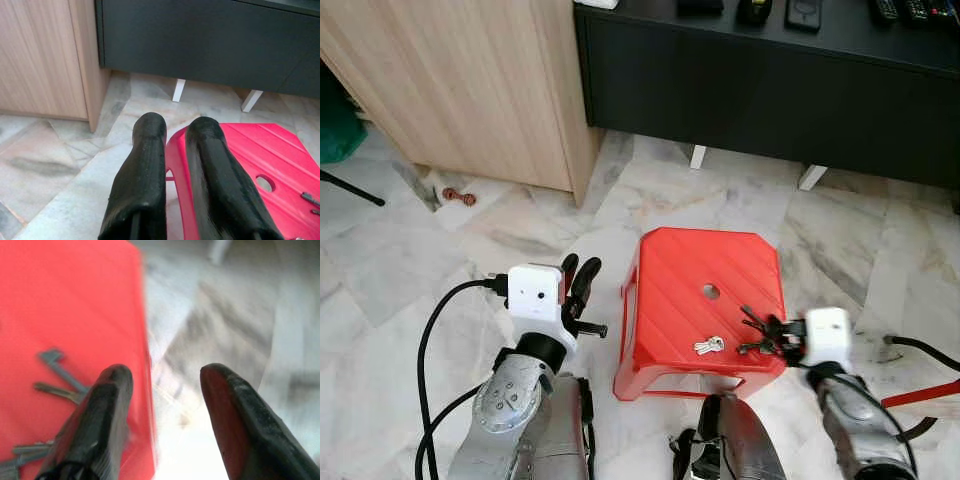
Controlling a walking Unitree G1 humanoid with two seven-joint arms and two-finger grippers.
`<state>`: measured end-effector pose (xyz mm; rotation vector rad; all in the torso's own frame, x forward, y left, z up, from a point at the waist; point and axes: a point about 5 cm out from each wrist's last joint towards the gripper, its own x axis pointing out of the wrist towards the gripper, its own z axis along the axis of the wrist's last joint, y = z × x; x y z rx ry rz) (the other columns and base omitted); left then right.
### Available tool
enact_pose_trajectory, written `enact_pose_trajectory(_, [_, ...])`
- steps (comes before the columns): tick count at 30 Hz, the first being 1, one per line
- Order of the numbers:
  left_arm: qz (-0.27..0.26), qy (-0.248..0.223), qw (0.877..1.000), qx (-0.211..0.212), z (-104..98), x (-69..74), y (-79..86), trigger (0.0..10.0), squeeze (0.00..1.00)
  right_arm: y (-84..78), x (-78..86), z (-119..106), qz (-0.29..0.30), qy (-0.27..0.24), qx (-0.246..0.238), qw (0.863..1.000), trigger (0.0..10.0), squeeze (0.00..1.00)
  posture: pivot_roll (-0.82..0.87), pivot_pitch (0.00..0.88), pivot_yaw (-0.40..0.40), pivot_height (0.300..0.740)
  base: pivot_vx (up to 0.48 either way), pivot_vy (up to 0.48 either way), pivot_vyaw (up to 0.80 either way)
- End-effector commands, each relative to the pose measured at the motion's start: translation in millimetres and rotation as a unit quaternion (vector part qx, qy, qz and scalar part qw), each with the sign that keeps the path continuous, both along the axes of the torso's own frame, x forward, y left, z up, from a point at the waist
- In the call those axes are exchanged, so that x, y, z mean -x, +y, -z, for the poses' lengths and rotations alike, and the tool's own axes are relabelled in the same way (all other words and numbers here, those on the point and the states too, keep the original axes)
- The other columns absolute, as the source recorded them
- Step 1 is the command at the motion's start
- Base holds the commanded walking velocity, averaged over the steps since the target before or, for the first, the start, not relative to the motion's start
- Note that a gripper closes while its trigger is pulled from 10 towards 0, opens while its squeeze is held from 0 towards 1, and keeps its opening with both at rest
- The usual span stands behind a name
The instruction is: Hang keys on a hook
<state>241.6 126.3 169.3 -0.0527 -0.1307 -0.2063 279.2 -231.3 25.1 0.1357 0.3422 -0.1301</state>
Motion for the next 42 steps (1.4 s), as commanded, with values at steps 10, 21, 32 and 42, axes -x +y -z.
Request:
enact_pose_trajectory(10, [0.006,0.006,1.0,-0.007,5.8,-0.7,-1.0,10.0,0.0,24.0,32.9,11.7,0.053,0.003,-0.224,0.973,10.0,0.0,0.19,0.31,-0.083,0.635,0.0,0.0,0.0])
enact_pose_trajectory(21, [0.012,0.001,1.0,-0.014,6.6,-3.8,-3.3,10.0,0.0,37.3,36.7,0.9,0.084,-0.029,-0.426,0.9,10.0,0.0,0.18,0.297,-0.082,0.635,0.0,0.0,0.0])
enact_pose_trajectory(32, [0.009,-0.001,1.0,-0.016,7.0,-4.7,-1.2,10.0,0.0,33.7,38.0,25.5,0.133,0.001,-0.432,0.892,10.0,0.0,0.19,0.299,-0.078,0.635,0.0,0.0,0.0])
enact_pose_trajectory(42, [0.011,-0.002,1.0,-0.02,6.8,-4.7,-0.9,10.0,0.0,31.3,22.6,25.2,0.123,-0.016,-0.424,0.897,10.0,0.0,0.19,0.303,-0.071,0.635,0.0,0.0,0.0])
